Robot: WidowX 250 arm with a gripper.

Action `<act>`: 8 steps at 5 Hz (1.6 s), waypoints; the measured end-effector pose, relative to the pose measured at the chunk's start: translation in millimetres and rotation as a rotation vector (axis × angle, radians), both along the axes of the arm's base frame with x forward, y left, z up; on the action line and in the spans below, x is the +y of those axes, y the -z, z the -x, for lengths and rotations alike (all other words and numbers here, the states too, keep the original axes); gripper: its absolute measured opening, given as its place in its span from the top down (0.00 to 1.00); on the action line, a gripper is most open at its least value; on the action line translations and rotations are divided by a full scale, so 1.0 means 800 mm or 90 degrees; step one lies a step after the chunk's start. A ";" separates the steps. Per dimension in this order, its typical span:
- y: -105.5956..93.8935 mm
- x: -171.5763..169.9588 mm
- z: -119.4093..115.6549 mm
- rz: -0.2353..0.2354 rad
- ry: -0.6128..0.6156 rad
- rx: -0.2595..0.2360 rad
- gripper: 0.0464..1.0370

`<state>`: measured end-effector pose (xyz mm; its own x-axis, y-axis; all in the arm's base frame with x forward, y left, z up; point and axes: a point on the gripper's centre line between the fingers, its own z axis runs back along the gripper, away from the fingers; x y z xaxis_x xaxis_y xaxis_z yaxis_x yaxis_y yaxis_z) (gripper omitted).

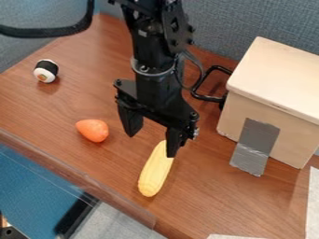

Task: Opened the drawer

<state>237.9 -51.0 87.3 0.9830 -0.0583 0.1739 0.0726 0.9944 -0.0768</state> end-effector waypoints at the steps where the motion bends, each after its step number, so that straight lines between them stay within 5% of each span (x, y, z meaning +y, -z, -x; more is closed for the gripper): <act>1: 0.006 0.000 0.001 0.000 -0.001 0.013 0.04; 5: 0.020 0.046 -0.177 0.062 -0.154 -0.010 0.04; 6: 0.028 0.049 -0.209 0.069 -0.180 -0.019 0.04; 8: 0.069 0.053 -0.235 0.055 -0.201 0.012 0.09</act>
